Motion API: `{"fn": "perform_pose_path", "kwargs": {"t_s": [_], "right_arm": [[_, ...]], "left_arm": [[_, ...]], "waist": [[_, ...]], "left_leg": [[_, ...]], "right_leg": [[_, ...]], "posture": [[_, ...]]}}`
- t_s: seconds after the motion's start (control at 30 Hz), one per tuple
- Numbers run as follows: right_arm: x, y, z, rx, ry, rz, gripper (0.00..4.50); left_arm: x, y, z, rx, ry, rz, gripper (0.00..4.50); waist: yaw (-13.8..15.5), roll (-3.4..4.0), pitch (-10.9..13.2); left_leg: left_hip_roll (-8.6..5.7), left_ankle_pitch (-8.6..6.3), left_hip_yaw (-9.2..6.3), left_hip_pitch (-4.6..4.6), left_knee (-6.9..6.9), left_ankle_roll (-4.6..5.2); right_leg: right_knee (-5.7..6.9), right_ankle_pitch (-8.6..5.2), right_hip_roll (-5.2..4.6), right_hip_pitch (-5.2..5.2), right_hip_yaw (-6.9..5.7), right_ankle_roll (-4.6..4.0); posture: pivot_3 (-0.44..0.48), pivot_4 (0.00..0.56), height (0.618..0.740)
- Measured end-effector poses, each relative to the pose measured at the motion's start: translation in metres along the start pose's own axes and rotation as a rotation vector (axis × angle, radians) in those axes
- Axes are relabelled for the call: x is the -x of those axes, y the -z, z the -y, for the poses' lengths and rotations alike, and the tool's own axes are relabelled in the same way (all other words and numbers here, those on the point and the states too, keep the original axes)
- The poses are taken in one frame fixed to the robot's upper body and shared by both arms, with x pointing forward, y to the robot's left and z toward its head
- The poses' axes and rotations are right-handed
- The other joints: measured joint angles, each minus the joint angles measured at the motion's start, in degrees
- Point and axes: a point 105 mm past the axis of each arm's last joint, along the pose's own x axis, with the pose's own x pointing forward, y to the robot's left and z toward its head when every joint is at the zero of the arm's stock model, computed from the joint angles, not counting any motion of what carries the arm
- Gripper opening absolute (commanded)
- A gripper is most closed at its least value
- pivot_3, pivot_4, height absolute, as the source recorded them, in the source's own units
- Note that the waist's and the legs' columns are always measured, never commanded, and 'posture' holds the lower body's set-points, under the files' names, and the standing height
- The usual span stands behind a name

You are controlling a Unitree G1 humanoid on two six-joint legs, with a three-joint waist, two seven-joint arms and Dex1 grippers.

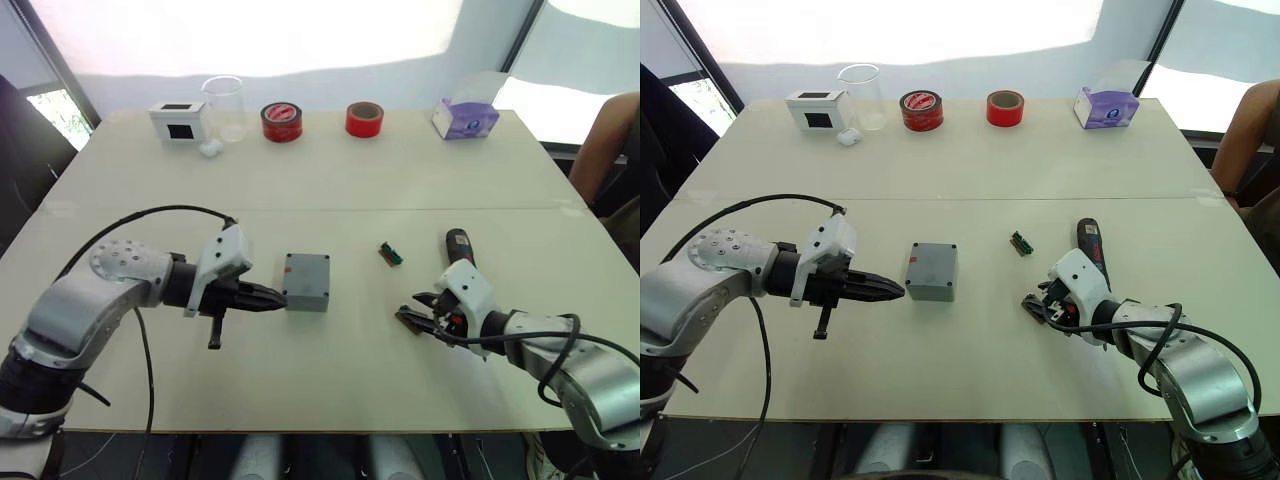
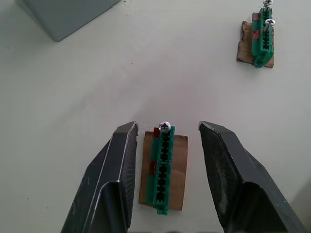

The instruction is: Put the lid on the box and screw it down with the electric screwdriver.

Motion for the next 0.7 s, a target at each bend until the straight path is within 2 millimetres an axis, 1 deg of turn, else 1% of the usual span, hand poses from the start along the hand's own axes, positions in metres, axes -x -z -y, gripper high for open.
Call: {"fn": "perform_pose_path", "kwargs": {"t_s": [0.07, 0.1, 0.13, 0.17, 0.2, 0.23, 0.7], "right_arm": [[-0.0010, -0.0001, -0.0007, 0.003, -0.003, 0.003, 1.51], [-0.0012, -0.0002, -0.0008, 0.004, -0.004, 0.005, 1.33], [-0.0015, -0.0006, -0.0009, 0.007, -0.004, 0.009, 0.97], [-0.0018, -0.0008, -0.0005, 0.010, -0.003, 0.013, 0.42], [-0.0020, -0.0003, -0.0002, 0.008, -0.002, 0.013, 0.19], [-0.0023, 0.0009, 0.0004, 0.005, -0.001, 0.011, 0.09], [-0.0013, 0.0005, 0.0021, 0.028, 0.007, 0.019, 0.09]], "left_arm": [[-0.0006, -0.0001, -0.0001, 0.001, -0.001, 0.003, 0.00], [-0.0009, -0.0002, -0.0001, 0.001, 0.000, 0.005, 0.00], [-0.0012, -0.0002, -0.0001, 0.001, -0.001, 0.005, 0.00], [-0.0012, -0.0002, -0.0003, 0.002, -0.002, 0.006, 0.00], [-0.0012, -0.0001, -0.0005, 0.002, -0.003, 0.006, 0.00], [-0.0011, 0.0001, -0.0009, 0.003, -0.006, 0.006, 0.00], [0.0001, 0.0030, -0.0059, 0.027, -0.025, 0.009, 0.00]], "waist": [[-0.01, 0.00, 0.00], [0.00, 0.00, 0.00], [-0.01, 0.00, 0.00], [-0.02, 0.00, 0.00], [-0.02, 0.00, 0.00], [0.00, 0.00, 0.00], [-0.01, 0.00, 0.00]], "left_leg": [[0.00, 0.00, 0.00, 0.00, 0.00, 0.00], [0.00, 0.00, 0.00, 0.00, 0.00, 0.00], [0.00, 0.00, 0.00, 0.00, 0.00, 0.00], [0.00, 0.00, 0.00, 0.00, 0.00, 0.00], [0.00, 0.00, 0.00, 0.00, 0.00, 0.00], [0.00, 0.00, 0.00, 0.00, 0.00, 0.00], [0.00, 0.00, 0.00, 0.01, 0.00, 0.00]], "right_leg": [[0.00, 0.00, 0.00, 0.00, 0.00, 0.00], [0.00, 0.00, 0.00, 0.00, 0.00, 0.00], [0.00, 0.00, 0.00, 0.00, 0.00, 0.00], [0.00, 0.00, 0.00, 0.00, 0.00, 0.00], [0.00, 0.00, 0.00, 0.00, 0.00, 0.00], [0.00, 0.00, 0.00, 0.00, 0.00, 0.00], [0.00, 0.00, 0.00, 0.01, 0.00, 0.00]], "posture": [[0.000, 0.150, 0.740], [0.000, 0.150, 0.740], [0.000, 0.150, 0.740], [0.000, 0.150, 0.740], [0.000, 0.150, 0.740], [0.000, 0.150, 0.740], [0.000, 0.150, 0.740]]}}
